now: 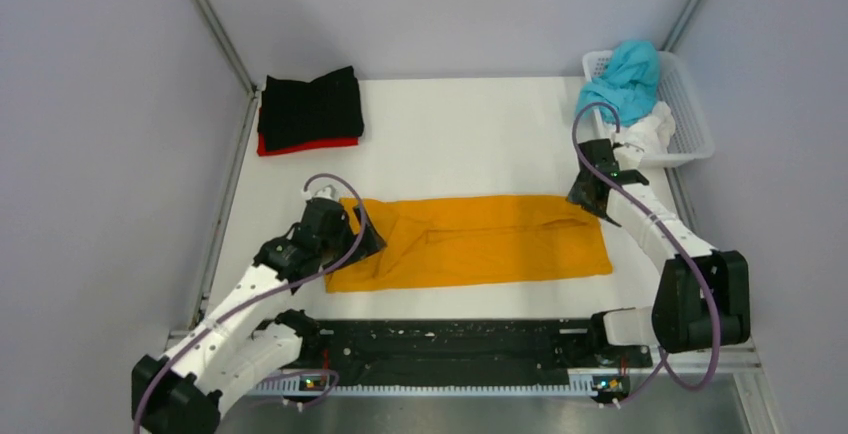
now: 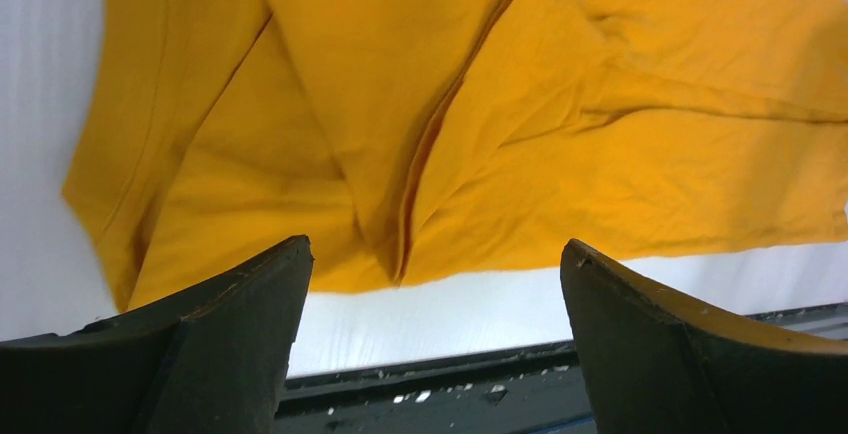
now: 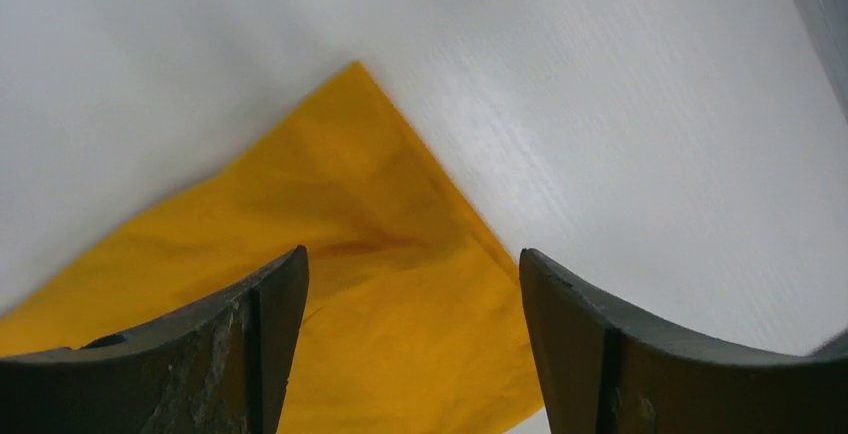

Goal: Fold and stack the t-shirts
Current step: Fold the other side of the tshirt into a rectangle, then rotate the tshirt 90 degrees

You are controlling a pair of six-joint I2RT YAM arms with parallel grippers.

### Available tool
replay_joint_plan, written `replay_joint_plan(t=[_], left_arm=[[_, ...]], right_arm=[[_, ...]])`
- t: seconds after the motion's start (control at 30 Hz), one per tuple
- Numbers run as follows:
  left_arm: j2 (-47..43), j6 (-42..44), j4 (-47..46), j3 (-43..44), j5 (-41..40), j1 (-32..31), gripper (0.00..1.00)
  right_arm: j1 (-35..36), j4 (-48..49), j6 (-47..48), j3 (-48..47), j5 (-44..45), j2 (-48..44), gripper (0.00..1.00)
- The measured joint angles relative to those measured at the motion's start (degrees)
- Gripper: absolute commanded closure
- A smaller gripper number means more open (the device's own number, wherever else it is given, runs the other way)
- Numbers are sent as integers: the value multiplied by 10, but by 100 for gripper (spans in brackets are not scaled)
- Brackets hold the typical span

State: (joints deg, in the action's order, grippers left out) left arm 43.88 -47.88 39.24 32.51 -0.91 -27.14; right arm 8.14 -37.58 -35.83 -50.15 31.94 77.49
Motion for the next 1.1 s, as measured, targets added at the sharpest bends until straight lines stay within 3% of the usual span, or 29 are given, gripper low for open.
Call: replay_joint_plan(t=[0.17, 0.33, 0.43, 0.67, 0.8, 0.97, 1.1], left_arm=[[138, 11, -108, 40, 1, 0, 1], [267, 14, -179, 77, 0, 5, 1], [330, 15, -210, 91, 0, 20, 1], [440, 26, -250, 140, 15, 77, 1], [500, 35, -259, 200, 39, 97, 1], [621, 56, -249, 346, 78, 114, 1], [799, 51, -236, 589, 150, 117, 1]], right_arm=[[0, 102, 58, -1, -174, -10, 21], [0, 202, 78, 0, -323, 73, 20], [-7, 214, 80, 14, -343, 127, 20], [-102, 261, 54, 45, -400, 110, 17], [-118, 259, 54, 59, -393, 94, 17], [-117, 252, 67, 82, -391, 66, 16], [-66, 240, 74, 121, -374, 19, 16]])
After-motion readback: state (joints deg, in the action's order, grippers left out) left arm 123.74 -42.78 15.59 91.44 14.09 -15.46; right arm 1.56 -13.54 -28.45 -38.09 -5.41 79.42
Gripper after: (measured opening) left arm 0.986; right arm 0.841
